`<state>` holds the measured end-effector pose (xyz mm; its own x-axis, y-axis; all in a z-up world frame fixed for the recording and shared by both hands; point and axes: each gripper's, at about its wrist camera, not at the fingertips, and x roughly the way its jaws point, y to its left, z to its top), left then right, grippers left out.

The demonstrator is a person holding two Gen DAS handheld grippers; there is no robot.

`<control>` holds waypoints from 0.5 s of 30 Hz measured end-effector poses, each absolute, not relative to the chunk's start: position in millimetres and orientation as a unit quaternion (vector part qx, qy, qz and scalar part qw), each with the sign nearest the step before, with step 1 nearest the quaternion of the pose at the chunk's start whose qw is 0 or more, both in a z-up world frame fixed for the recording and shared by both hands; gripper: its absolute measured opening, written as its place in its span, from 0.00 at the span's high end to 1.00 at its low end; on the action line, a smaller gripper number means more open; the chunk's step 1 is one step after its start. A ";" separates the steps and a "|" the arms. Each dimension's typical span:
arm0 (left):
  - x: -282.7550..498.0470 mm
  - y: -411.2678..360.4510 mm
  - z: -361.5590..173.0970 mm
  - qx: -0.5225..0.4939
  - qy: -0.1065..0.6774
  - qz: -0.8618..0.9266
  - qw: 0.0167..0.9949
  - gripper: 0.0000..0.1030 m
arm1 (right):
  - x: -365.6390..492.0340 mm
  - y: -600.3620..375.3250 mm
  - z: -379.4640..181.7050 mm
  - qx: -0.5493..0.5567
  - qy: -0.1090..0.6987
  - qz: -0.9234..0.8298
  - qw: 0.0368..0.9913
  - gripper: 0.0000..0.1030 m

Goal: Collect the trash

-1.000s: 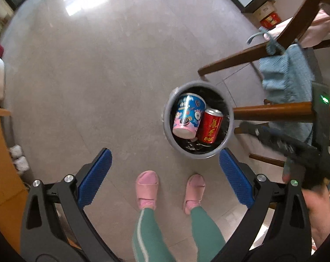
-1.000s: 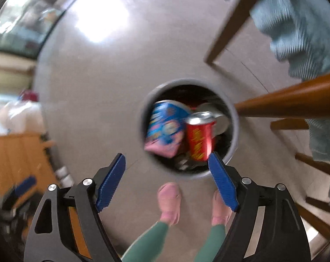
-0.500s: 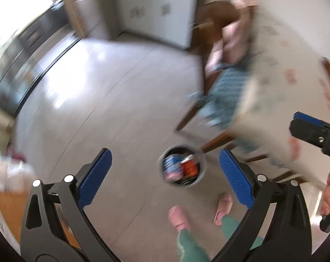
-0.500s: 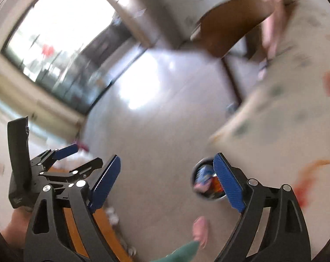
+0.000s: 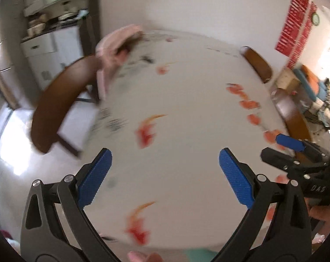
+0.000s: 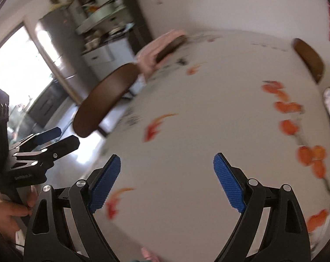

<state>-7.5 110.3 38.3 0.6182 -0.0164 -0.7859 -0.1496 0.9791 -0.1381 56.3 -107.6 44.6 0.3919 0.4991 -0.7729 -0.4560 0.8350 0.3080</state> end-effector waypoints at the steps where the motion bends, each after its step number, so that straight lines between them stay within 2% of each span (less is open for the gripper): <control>1: 4.4 96.4 39.0 -0.099 0.436 0.028 0.894 0.07 | 68.2 -122.2 45.4 0.027 0.468 0.282 0.837 0.16; 8: 62.0 16.3 33.4 -0.094 0.436 -0.008 0.895 0.07 | 108.6 -196.4 42.9 0.026 0.463 0.238 0.853 0.16; 15: 88.6 -14.4 23.3 -0.063 0.435 -0.022 0.898 0.07 | 118.1 -233.9 33.0 0.064 0.462 0.192 0.863 0.16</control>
<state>88.6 -14.4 23.3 0.6213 -0.0933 -0.7780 -0.0159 0.9912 -0.1315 118.1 -233.9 33.0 0.4988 0.3905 -0.7738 -0.2720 0.9182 0.2881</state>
